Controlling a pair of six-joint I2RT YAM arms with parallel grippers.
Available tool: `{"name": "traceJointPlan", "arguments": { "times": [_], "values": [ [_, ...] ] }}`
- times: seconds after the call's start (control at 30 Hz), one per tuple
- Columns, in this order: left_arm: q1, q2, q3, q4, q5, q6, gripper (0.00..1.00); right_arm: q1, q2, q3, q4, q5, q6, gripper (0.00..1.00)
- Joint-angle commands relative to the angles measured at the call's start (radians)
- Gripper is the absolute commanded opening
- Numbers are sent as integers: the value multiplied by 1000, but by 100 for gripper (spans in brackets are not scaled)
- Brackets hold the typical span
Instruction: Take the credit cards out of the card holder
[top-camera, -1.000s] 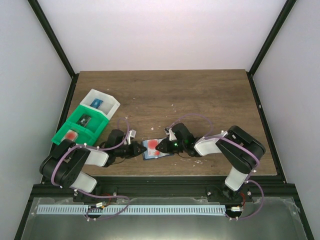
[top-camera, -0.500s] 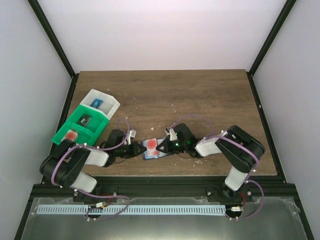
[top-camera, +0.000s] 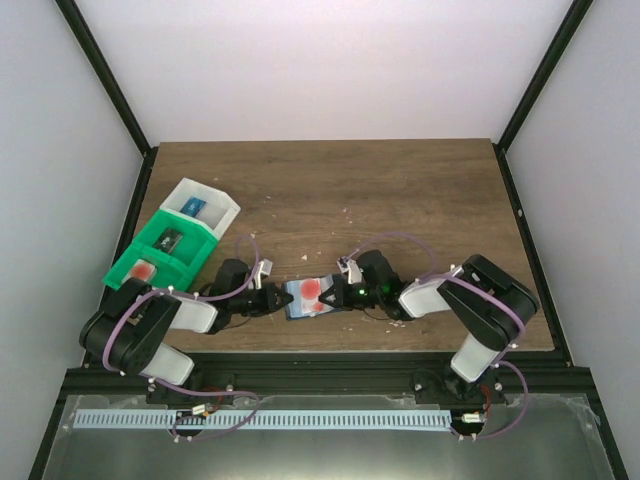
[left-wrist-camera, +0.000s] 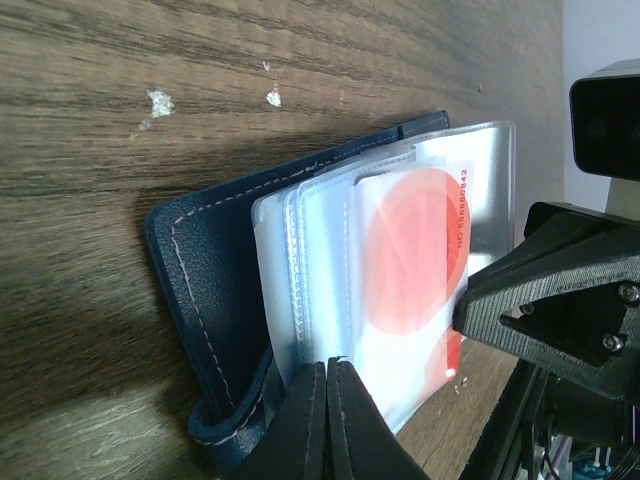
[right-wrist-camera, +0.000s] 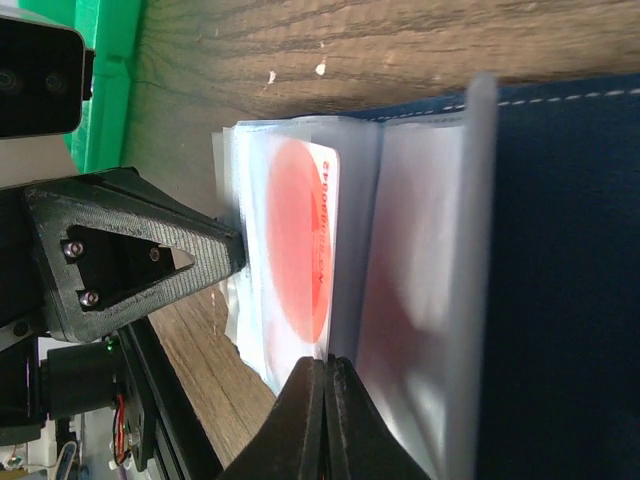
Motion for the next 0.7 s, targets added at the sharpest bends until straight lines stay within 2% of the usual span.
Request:
{"name": "traceJointPlan", "arguments": {
  "times": [0.0, 0.23, 0.43, 0.67],
  "values": [
    [-4, 7, -13, -49, -32, 17, 1, -21, -36, -32, -30, 23, -10, 1],
    [-4, -70, -1, -98, -43, 7, 5, -24, -136, -69, -88, 53, -10, 1],
    [-4, -112, 18, -137, -51, 10, 6, -23, -243, -68, -202, 133, -34, 1],
    [-4, -122, 18, -142, -47, 3, 8, -24, -283, -58, -235, 158, -29, 1]
  ]
}}
